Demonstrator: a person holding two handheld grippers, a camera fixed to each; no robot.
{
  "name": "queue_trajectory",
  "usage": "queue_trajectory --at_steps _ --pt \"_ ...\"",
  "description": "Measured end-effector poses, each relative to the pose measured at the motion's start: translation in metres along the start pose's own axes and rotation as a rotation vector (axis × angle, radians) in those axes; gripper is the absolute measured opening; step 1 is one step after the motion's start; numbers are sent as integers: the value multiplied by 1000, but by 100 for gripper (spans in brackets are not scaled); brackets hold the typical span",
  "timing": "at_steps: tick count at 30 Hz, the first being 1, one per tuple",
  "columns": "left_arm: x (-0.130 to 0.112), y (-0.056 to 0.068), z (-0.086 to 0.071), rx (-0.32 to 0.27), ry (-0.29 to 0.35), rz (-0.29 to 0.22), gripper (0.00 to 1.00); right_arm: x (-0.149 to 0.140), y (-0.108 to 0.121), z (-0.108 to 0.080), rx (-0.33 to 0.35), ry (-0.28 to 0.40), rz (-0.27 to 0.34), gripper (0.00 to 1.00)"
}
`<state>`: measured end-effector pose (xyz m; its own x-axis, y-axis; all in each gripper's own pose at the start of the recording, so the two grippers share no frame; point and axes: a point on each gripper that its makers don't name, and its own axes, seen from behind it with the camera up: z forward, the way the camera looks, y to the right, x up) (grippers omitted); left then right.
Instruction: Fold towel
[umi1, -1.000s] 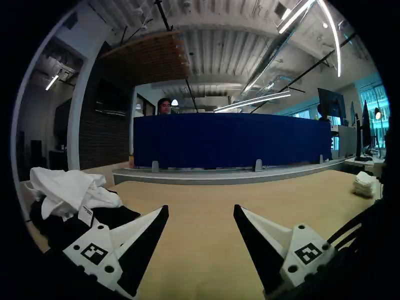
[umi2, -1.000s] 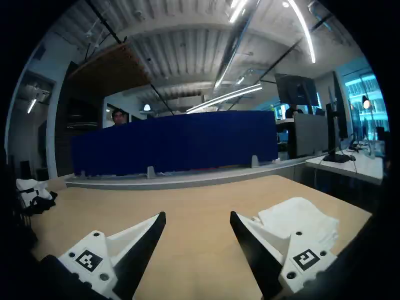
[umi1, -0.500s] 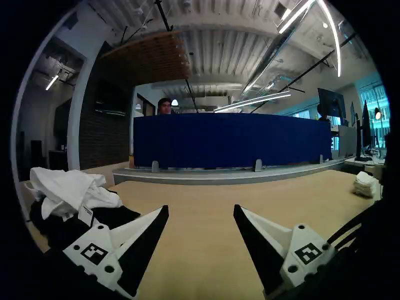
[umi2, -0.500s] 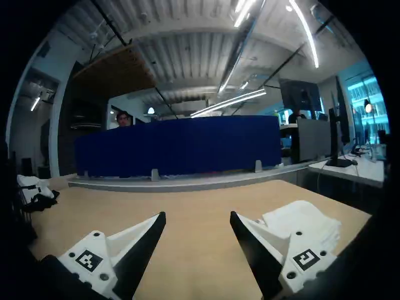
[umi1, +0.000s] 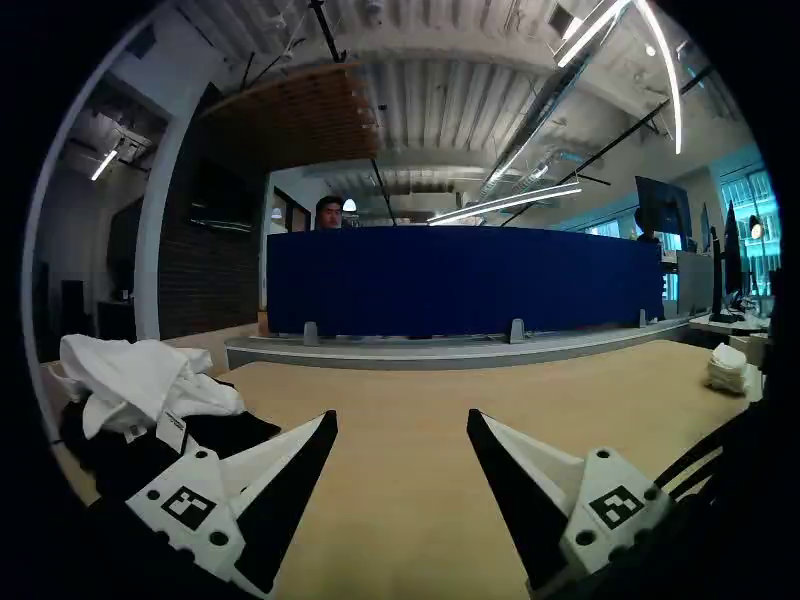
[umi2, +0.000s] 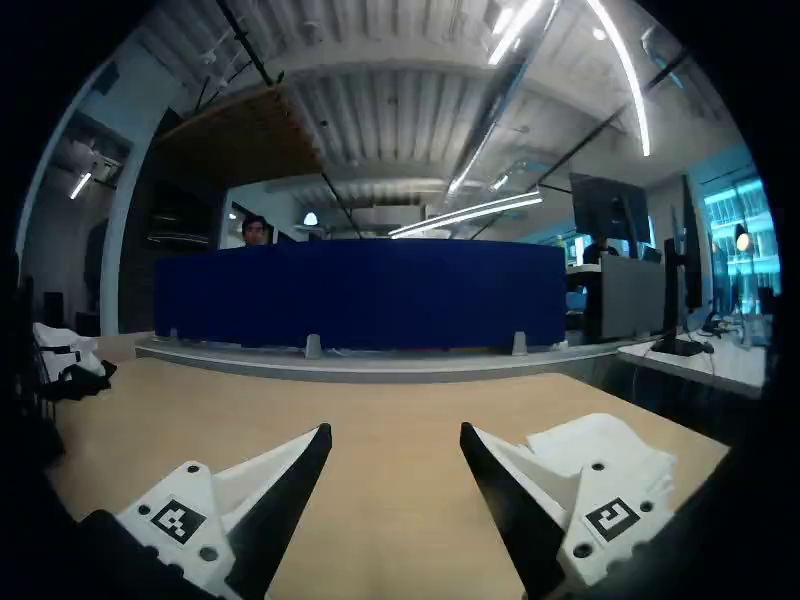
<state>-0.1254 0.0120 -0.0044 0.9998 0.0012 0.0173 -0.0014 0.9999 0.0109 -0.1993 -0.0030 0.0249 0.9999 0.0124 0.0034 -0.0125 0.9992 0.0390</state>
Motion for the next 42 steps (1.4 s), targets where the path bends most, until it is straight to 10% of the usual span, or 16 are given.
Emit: queue_trajectory --at_steps 42 --pt "1 1 -5 -1 0 -1 97 0 0 -2 -1 0 -1 100"
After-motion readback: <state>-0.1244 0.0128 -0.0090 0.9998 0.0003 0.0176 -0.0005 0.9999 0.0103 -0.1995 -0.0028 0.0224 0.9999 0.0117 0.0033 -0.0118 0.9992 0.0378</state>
